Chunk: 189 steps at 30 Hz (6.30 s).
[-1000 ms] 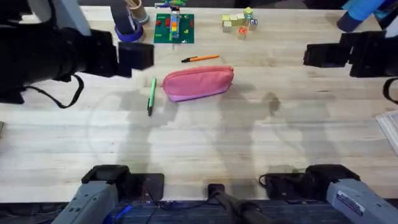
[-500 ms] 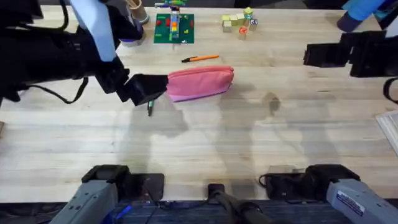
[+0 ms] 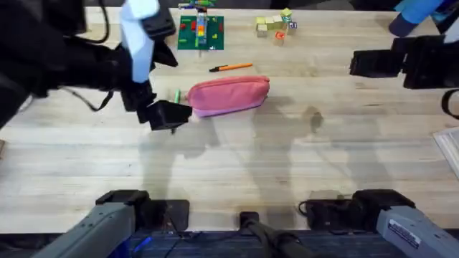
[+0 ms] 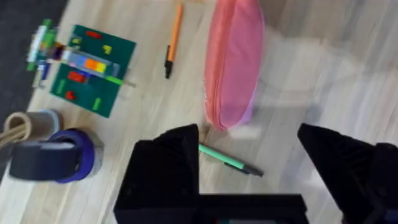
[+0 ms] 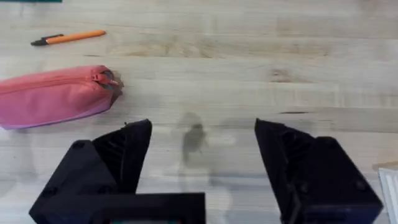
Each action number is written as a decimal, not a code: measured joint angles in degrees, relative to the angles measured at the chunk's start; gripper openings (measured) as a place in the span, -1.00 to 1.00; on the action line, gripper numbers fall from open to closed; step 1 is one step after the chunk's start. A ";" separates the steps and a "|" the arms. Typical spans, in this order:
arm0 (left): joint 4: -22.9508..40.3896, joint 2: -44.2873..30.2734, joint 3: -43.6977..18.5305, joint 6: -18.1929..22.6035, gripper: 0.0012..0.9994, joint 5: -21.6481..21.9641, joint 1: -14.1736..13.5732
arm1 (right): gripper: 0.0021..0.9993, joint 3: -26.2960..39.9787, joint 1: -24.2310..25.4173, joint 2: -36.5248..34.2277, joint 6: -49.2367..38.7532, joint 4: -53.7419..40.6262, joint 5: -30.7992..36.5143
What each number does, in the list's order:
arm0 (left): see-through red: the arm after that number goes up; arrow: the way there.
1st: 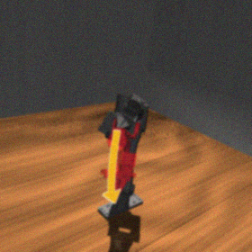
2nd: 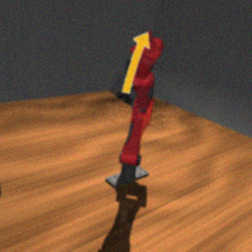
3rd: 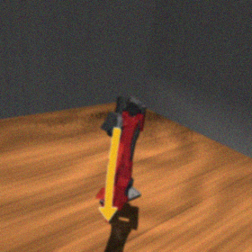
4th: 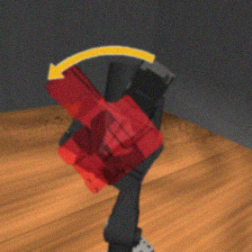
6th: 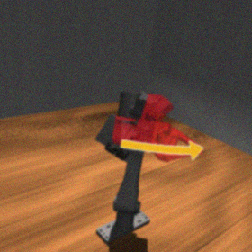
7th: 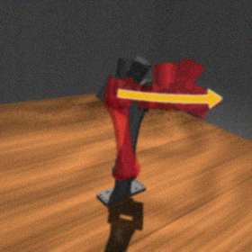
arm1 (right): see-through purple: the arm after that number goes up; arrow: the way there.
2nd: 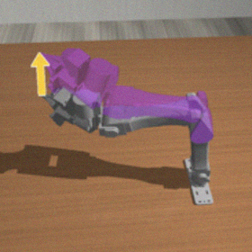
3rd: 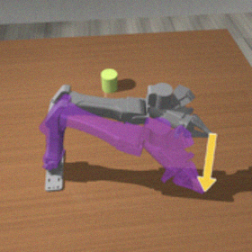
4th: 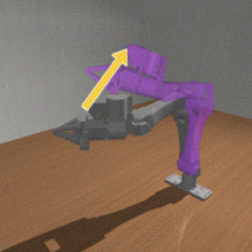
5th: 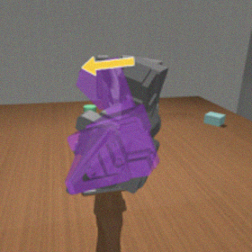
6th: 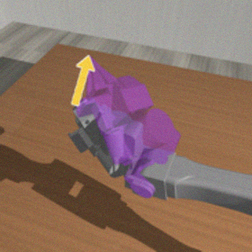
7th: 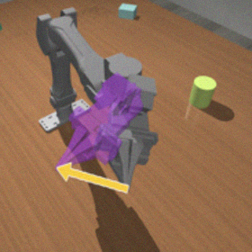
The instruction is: Unzip the bag, pick up the pens from the table one at a time and place them inside, then zip the bag closed.
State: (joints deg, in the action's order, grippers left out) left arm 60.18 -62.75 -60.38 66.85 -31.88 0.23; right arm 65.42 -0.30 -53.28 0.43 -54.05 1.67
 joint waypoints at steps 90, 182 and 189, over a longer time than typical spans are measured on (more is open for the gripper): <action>-10.04 -31.35 -2.47 3.89 -0.92 -10.73 2.75 | 0.99 0.12 0.44 -7.83 -50.00 1.65 -17.74; -9.98 -31.37 -2.47 3.89 -0.92 -10.73 2.75 | 0.99 0.23 0.94 -53.81 -80.39 18.98 -58.01; -9.96 -31.37 -2.47 3.87 -0.92 -10.73 2.75 | 0.98 0.23 -0.39 -54.49 -80.39 21.20 -58.01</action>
State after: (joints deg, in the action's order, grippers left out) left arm 50.22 -94.13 -62.85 70.72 -42.61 2.98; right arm 65.65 -0.69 -107.77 -79.96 -32.85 -56.34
